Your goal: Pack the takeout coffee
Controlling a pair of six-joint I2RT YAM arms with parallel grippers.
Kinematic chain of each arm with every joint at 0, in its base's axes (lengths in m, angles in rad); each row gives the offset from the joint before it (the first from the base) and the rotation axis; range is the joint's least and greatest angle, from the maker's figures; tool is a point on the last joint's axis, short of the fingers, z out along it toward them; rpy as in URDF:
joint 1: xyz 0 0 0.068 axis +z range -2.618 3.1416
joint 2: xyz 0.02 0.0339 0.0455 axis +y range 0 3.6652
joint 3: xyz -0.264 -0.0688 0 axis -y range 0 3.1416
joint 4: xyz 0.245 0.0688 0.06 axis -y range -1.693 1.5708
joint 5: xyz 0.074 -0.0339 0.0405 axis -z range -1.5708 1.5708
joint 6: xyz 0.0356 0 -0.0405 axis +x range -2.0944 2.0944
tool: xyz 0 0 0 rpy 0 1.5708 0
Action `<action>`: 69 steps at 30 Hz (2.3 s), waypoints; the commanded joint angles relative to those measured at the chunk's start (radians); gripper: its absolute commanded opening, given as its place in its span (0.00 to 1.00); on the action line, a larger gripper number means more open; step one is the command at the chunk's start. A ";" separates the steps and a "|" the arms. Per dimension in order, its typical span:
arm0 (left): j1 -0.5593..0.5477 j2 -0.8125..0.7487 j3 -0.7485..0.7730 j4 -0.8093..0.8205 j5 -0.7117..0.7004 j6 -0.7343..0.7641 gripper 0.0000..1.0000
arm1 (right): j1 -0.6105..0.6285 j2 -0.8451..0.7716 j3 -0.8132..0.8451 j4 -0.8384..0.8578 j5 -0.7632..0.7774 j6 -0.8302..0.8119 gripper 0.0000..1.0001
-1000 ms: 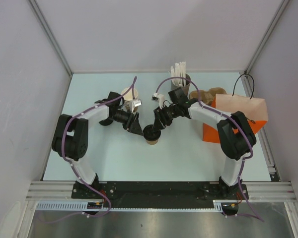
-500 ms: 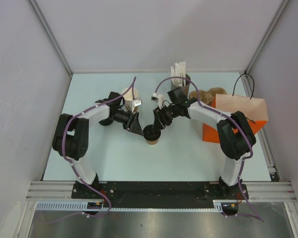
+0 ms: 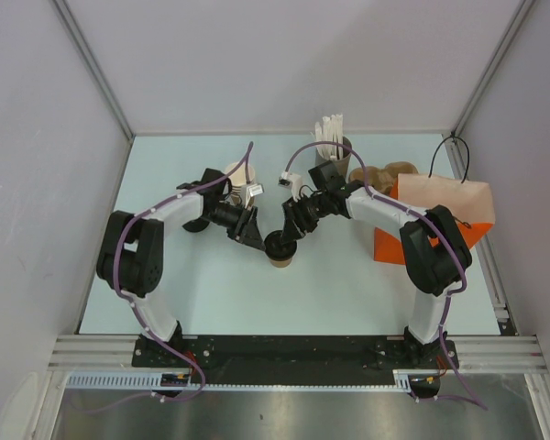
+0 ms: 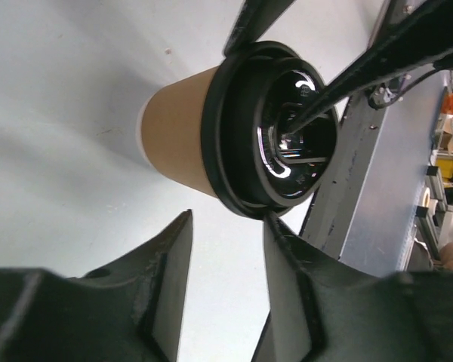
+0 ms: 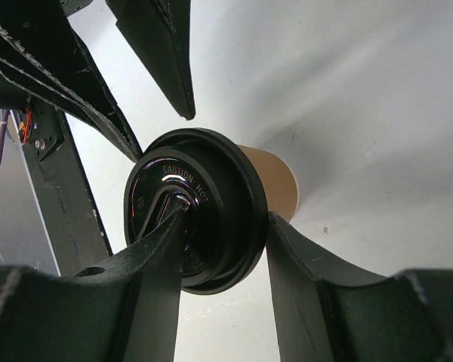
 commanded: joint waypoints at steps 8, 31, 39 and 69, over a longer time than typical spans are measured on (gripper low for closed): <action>0.017 -0.095 0.033 0.093 -0.066 0.121 0.77 | 0.008 0.037 -0.041 -0.063 0.189 -0.105 0.45; 0.031 -0.207 0.066 0.026 -0.066 0.129 0.83 | -0.049 -0.092 -0.041 -0.044 0.126 -0.084 0.71; 0.031 -0.201 0.053 0.044 -0.065 0.127 0.83 | -0.021 -0.126 -0.041 -0.040 0.101 -0.090 0.72; 0.032 -0.291 0.088 -0.076 -0.215 0.213 0.92 | 0.054 -0.542 0.005 -0.294 0.288 -0.436 0.98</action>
